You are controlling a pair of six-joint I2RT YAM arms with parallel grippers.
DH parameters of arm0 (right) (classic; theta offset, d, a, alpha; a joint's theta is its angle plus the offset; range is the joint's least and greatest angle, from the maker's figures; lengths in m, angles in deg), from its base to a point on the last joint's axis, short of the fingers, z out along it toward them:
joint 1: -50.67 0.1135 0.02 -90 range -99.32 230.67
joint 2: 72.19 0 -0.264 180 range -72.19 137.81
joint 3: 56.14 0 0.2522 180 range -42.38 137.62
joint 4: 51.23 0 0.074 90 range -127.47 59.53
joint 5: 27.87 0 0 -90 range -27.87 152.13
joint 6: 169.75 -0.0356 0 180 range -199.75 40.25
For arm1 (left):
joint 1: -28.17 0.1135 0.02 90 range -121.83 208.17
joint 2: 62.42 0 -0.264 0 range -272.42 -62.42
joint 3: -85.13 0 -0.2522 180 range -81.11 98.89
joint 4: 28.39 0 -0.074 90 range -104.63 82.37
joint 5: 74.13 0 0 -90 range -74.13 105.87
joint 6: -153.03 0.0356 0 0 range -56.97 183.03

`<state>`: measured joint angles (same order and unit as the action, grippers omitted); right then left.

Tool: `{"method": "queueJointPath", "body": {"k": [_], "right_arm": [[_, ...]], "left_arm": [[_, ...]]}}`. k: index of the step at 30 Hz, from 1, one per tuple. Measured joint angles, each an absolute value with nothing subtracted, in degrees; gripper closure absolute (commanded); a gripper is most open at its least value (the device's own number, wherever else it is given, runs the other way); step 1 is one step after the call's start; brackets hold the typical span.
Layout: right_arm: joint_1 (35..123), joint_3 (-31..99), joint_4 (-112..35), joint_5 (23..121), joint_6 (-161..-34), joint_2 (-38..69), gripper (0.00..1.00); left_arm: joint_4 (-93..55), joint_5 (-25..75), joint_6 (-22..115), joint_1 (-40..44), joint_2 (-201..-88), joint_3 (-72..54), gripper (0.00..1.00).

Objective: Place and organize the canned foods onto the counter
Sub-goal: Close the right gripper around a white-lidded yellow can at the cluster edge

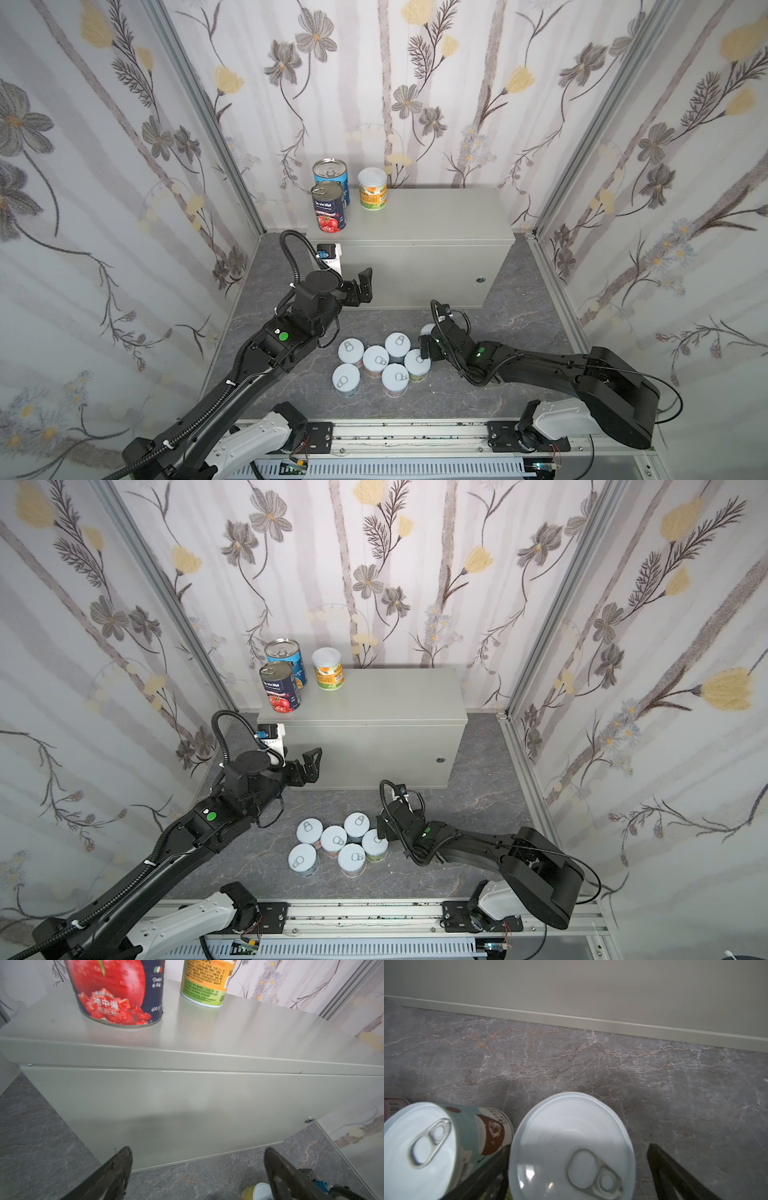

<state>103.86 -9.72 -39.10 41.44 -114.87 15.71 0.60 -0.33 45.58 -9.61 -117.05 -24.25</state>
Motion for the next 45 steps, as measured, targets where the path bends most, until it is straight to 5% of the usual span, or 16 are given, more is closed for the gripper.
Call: {"method": "queueJointPath", "body": {"k": [29, 45], "right_arm": [[103.7, -11.6, -49.1, 37.7, -116.1, 20.6, 0.22], [103.8, -16.4, -50.0, 36.9, -114.5, 14.0, 0.32]], "left_arm": [[3.0, 0.5, 40.7, -7.6, -117.1, -22.9, 0.0], [3.7, -0.1, 40.5, -7.0, -117.0, -23.8, 0.0]]}}
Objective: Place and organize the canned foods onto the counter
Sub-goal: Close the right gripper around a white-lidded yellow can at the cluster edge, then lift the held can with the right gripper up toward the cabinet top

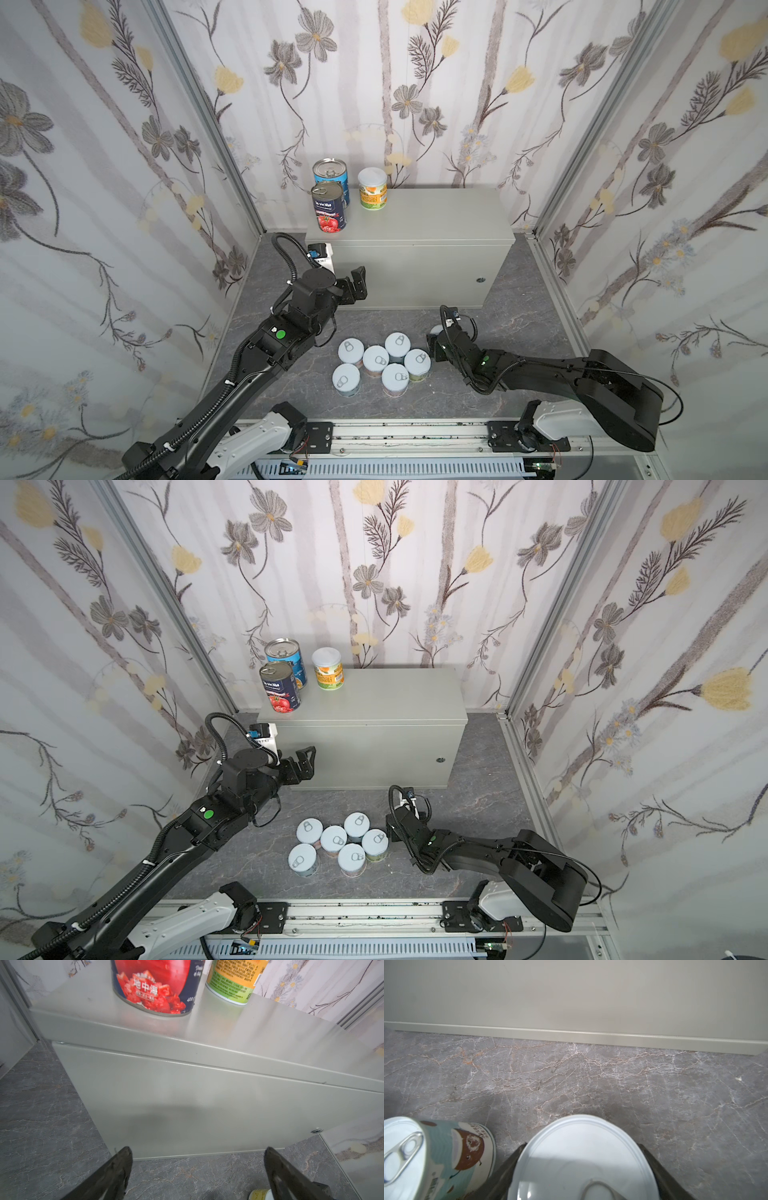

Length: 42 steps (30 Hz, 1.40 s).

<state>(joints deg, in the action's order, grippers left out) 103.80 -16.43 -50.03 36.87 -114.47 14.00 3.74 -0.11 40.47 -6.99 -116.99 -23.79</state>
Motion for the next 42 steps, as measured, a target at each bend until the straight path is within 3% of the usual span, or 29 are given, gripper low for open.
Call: {"method": "queueJointPath", "body": {"k": [11, 22, 32, 37, 42], "right_arm": [[103.8, -20.0, -49.6, 36.4, -110.9, 3.9, 0.36], [104.0, -23.7, -50.2, 39.5, -101.8, -12.8, 0.38], [104.1, -17.5, -48.7, 43.8, -92.3, -22.0, 0.38], [103.9, -10.3, -47.7, 45.7, -88.2, -22.1, 0.39], [102.9, -0.9, -46.0, 48.0, -85.1, -19.0, 0.41]], "left_arm": [[3.5, 4.5, 42.8, -6.9, -117.4, -24.1, 0.0], [-0.9, 19.2, 47.6, -6.9, -119.2, -25.4, 0.0], [-2.4, 14.5, 48.1, -6.9, -117.6, -28.0, 0.0], [-2.8, 8.7, 48.2, -6.9, -114.4, -30.1, 0.0], [-3.6, 11.3, 50.5, -6.8, -110.7, -32.6, 0.0]]}}
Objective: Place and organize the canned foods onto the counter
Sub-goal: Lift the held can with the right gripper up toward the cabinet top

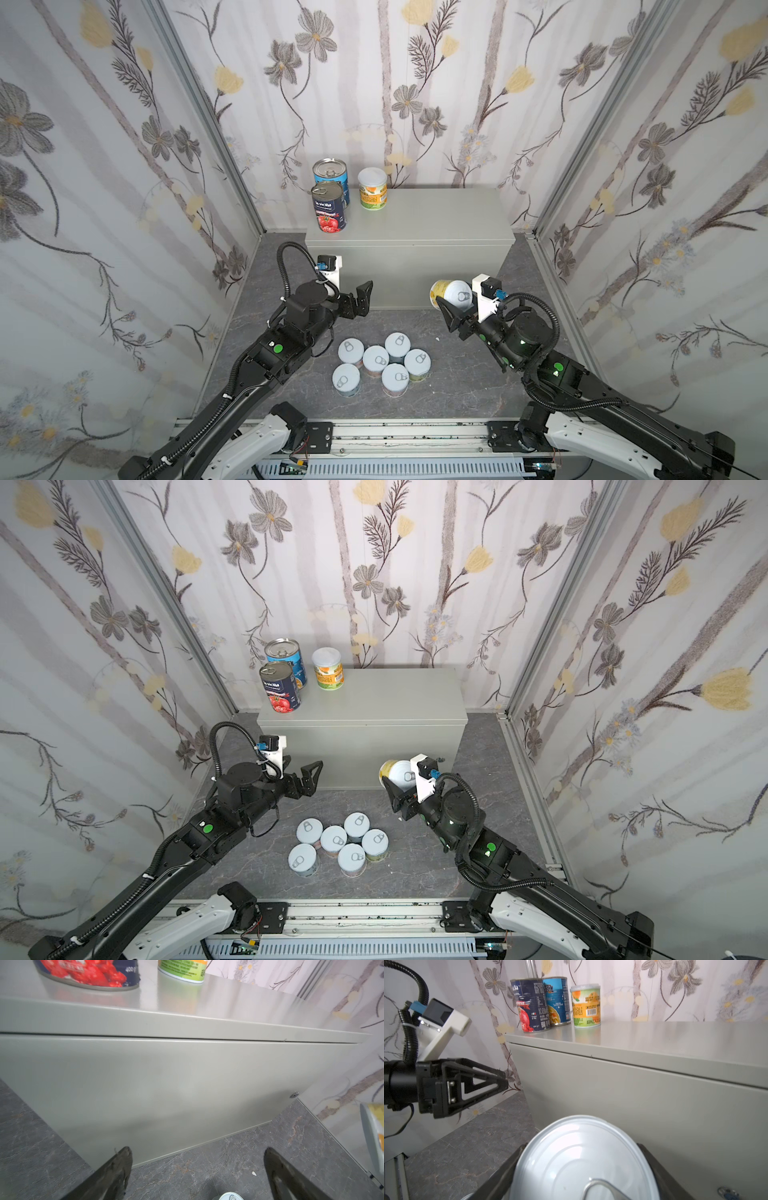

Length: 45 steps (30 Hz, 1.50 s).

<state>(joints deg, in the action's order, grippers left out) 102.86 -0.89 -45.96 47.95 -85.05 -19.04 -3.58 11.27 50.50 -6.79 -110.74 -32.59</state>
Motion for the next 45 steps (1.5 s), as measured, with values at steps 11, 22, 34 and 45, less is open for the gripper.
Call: {"method": "queueJointPath", "body": {"k": [11, 22, 34, 45], "right_arm": [[97.9, 20.9, -39.4, 52.0, -80.9, -7.8, 0.41], [92.3, 39.3, -31.9, 51.4, -79.4, 6.9, 0.41], [91.0, 63.3, -21.3, 48.3, -78.7, 28.9, 0.4], [89.2, 84.4, -13.0, 48.4, -80.3, 44.0, 0.39]], "left_arm": [[-3.9, 12.1, 52.4, -6.8, -104.7, -36.2, 0.0], [-5.7, 4.3, 52.6, -6.8, -96.7, -42.6, 0.0], [-6.2, -2.8, 50.8, -6.8, -95.4, -45.2, 0.0], [-3.5, -8.5, 47.3, -6.8, -94.1, -47.5, 0.0]]}}
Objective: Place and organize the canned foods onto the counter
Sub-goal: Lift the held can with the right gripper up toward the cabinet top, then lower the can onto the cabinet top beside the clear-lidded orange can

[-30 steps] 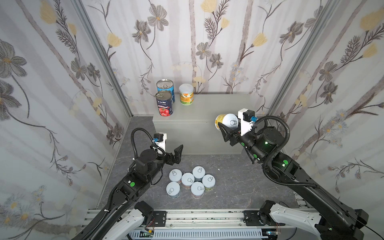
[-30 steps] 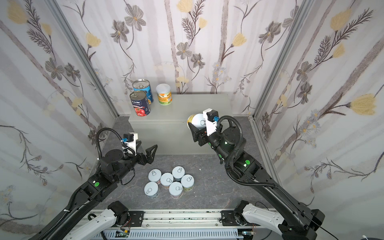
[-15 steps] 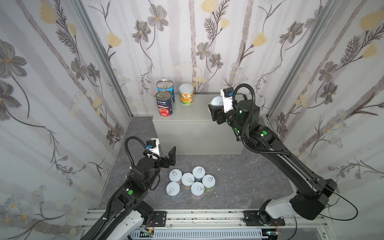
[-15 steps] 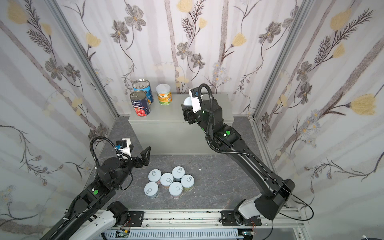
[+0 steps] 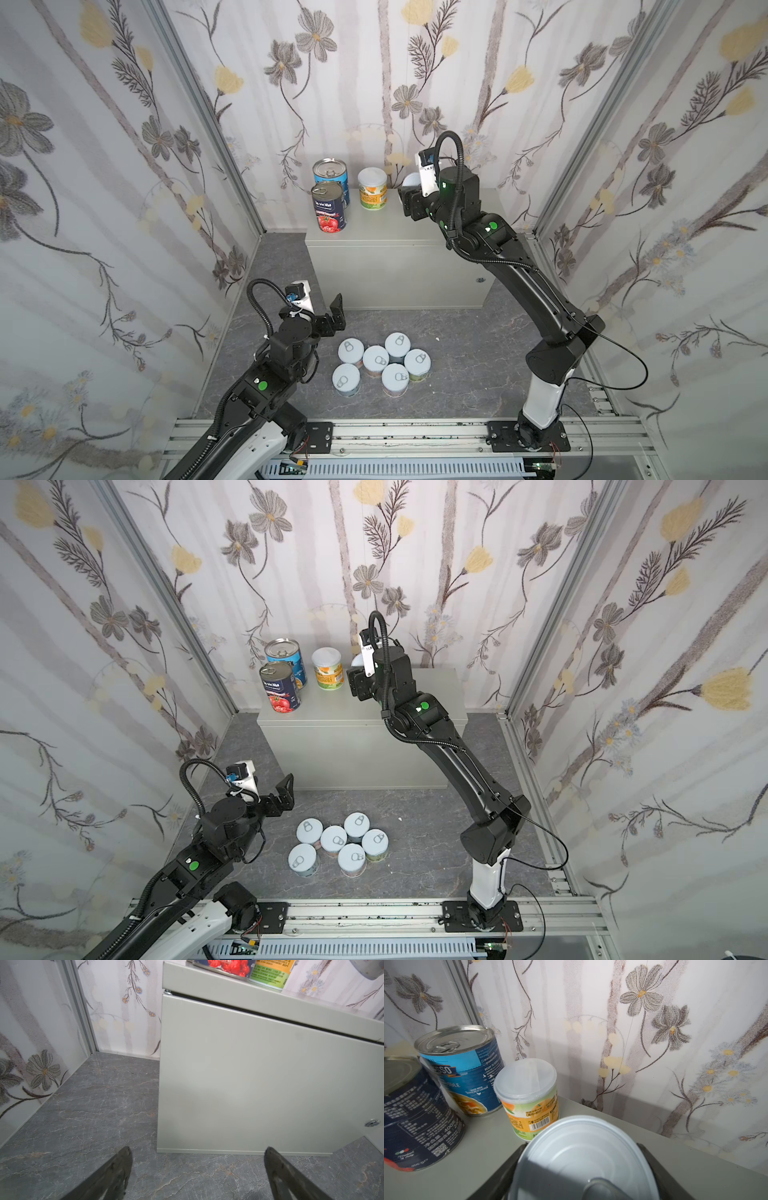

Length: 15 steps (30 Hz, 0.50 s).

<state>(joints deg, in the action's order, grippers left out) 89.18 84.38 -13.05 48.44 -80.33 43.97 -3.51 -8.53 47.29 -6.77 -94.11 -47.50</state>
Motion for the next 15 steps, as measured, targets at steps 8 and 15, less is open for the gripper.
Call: {"method": "queueJointPath", "body": {"k": [8, 15], "right_arm": [[88.1, 88.6, -11.7, 48.3, -80.5, 49.3, 0.37], [87.7, 88.9, -12.5, 48.3, -81.2, 51.3, 0.33]], "left_arm": [[-3.5, -9.4, 46.3, -6.7, -93.9, -48.4, 0.0], [-3.6, -9.4, 46.3, -6.7, -95.0, -48.4, 0.0]]}}
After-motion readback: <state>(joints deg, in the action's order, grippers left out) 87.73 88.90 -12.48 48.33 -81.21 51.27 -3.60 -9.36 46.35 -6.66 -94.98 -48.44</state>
